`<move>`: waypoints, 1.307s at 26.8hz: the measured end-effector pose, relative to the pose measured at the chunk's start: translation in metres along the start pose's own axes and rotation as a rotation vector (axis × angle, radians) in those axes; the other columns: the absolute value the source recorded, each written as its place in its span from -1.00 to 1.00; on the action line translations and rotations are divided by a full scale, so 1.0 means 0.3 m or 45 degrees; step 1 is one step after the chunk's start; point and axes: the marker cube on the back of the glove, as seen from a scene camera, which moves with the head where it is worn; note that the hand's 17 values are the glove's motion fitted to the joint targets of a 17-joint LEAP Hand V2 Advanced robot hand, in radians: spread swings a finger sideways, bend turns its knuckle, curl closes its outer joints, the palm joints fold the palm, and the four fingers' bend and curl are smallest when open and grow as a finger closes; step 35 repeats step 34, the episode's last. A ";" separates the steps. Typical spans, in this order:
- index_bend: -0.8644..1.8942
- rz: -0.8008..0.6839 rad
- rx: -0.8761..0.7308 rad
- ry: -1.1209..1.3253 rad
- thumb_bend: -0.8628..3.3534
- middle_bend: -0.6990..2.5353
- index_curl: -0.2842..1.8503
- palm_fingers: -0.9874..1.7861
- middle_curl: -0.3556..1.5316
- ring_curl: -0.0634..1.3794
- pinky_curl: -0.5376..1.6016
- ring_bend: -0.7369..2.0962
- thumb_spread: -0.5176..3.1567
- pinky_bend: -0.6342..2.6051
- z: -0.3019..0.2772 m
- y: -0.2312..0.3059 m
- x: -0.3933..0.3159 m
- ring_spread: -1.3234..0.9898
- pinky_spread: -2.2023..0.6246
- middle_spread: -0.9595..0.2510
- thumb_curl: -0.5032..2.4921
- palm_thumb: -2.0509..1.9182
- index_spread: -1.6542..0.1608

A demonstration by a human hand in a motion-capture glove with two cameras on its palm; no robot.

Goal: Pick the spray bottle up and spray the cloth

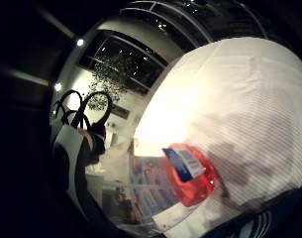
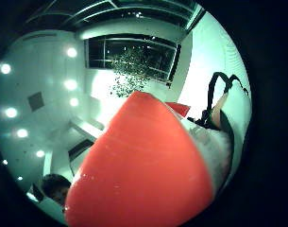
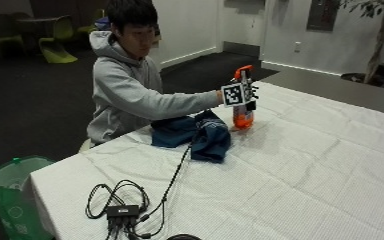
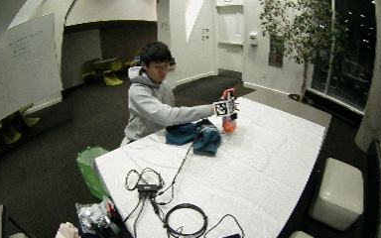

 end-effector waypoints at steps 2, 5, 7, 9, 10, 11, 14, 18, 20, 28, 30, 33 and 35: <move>-0.07 0.001 -0.027 -0.009 -0.61 -0.21 -0.23 0.71 -0.11 -0.30 -0.15 -0.04 -0.55 -0.37 -0.001 -0.003 0.003 -0.01 0.39 0.41 -0.16 0.51 0.63; -0.08 -0.006 -0.167 0.011 -0.61 -0.23 -0.24 0.68 -0.12 -0.31 -0.14 -0.06 -0.54 -0.36 -0.010 0.034 0.009 -0.01 0.40 0.43 -0.16 0.51 0.63; -0.15 -0.015 -0.214 0.059 -0.61 -0.26 -0.26 0.60 -0.13 -0.32 -0.13 -0.07 -0.52 -0.32 -0.009 0.050 0.021 0.01 0.41 0.42 -0.17 0.50 0.63; -0.22 -0.013 -0.173 0.092 -0.61 -0.27 -0.28 0.54 -0.14 -0.33 -0.13 -0.09 -0.49 -0.31 -0.007 0.040 0.030 0.01 0.43 0.42 -0.18 0.50 0.61; -0.25 -0.006 -0.149 0.092 -0.61 -0.29 -0.29 0.49 -0.15 -0.34 -0.13 -0.09 -0.47 -0.30 -0.011 0.033 0.030 0.01 0.43 0.42 -0.18 0.50 0.61; -0.28 0.003 -0.135 0.086 -0.61 -0.30 -0.30 0.47 -0.16 -0.35 -0.12 -0.10 -0.45 -0.29 -0.019 0.029 0.028 0.02 0.43 0.42 -0.18 0.49 0.61; -0.32 0.022 -0.178 0.080 -0.61 -0.33 -0.33 0.29 -0.16 -0.35 -0.11 -0.15 -0.39 -0.29 -0.047 0.054 0.018 0.04 0.46 0.45 -0.20 0.47 0.60; -0.36 0.031 -0.355 0.045 -0.62 -0.38 -0.37 -0.01 -0.18 -0.34 -0.08 -0.19 -0.33 -0.27 -0.094 0.150 -0.023 0.08 0.53 0.50 -0.23 0.44 0.60; -0.37 0.025 -0.392 0.037 -0.62 -0.35 -0.40 -0.05 -0.17 -0.37 -0.09 -0.21 -0.31 -0.28 -0.114 0.181 -0.043 0.09 0.56 0.52 -0.25 0.43 0.58; -0.32 -0.046 -0.196 0.197 -0.61 -0.28 -0.48 -0.12 -0.16 -0.48 -0.16 -0.29 -0.26 -0.34 -0.183 0.189 -0.062 0.14 0.63 0.55 -0.29 0.40 0.56; -0.31 -0.053 -0.260 0.141 -0.61 -0.27 -0.49 -0.12 -0.16 -0.48 -0.17 -0.29 -0.26 -0.34 -0.196 0.229 -0.099 0.15 0.64 0.55 -0.29 0.40 0.56; -0.30 -0.071 -0.240 0.186 -0.61 -0.27 -0.50 -0.12 -0.16 -0.49 -0.17 -0.29 -0.25 -0.35 -0.196 0.242 -0.101 0.15 0.65 0.55 -0.30 0.40 0.55; -0.30 -0.076 -0.219 0.211 -0.61 -0.27 -0.50 -0.11 -0.17 -0.49 -0.17 -0.29 -0.25 -0.35 -0.194 0.237 -0.095 0.15 0.65 0.56 -0.31 0.40 0.55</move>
